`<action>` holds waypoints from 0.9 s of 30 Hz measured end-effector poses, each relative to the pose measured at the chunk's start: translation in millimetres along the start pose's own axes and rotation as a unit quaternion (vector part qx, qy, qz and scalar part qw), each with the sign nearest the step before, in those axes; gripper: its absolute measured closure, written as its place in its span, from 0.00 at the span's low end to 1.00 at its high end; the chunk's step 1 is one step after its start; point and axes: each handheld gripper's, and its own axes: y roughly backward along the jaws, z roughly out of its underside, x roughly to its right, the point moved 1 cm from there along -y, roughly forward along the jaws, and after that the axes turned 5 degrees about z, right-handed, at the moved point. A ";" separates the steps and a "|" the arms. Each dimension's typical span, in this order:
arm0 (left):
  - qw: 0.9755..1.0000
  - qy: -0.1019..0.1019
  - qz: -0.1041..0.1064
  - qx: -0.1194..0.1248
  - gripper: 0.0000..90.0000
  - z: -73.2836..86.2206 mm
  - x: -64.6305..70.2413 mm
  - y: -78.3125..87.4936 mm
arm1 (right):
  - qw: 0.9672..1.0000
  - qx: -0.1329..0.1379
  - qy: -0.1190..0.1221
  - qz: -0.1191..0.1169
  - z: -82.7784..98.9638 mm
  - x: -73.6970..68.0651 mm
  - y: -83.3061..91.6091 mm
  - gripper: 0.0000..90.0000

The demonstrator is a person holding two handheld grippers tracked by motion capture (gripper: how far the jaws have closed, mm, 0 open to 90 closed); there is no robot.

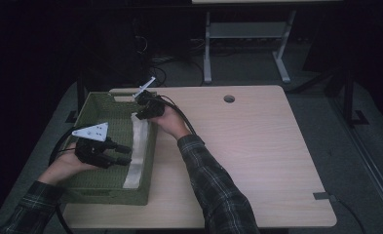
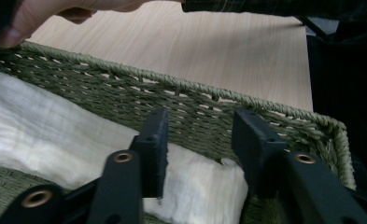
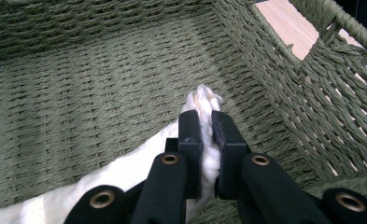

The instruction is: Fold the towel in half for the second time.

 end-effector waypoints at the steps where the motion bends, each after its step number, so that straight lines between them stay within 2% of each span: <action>1: 1.000 0.002 0.000 0.002 0.56 -0.5 -0.2 0.8 | 1.000 -0.001 0.001 0.001 -0.1 -0.1 0.3 0.93; 7: 1.000 0.012 -0.015 0.023 0.46 -2.2 -1.4 4.6 | 1.000 0.004 0.002 0.000 -0.4 0.1 0.6 0.90; 10: 0.999 0.015 -0.019 0.030 0.45 -3.4 -0.6 6.8 | 1.000 0.011 -0.012 0.004 -0.6 0.6 1.8 0.77; 13: 0.999 0.020 -0.021 0.045 0.45 -3.9 0.5 7.5 | 1.000 0.019 -0.020 0.010 -1.6 2.2 4.9 0.69; 16: 0.998 0.028 -0.027 0.057 0.44 -4.9 0.3 8.6 | 0.999 0.023 -0.018 0.016 -2.8 3.1 9.5 0.64; 17: 0.997 0.031 -0.029 0.061 0.43 -5.7 0.3 9.2 | 0.999 0.025 -0.029 0.016 -3.9 1.9 12.4 0.62; 22: 0.995 0.042 -0.046 0.074 0.39 -13.8 1.4 8.6 | 0.999 0.039 -0.030 0.020 -5.9 3.1 25.9 0.52; 27: 0.993 0.050 -0.069 0.077 0.38 -25.7 2.6 3.6 | 0.998 0.052 -0.024 0.028 -5.0 3.4 48.2 0.48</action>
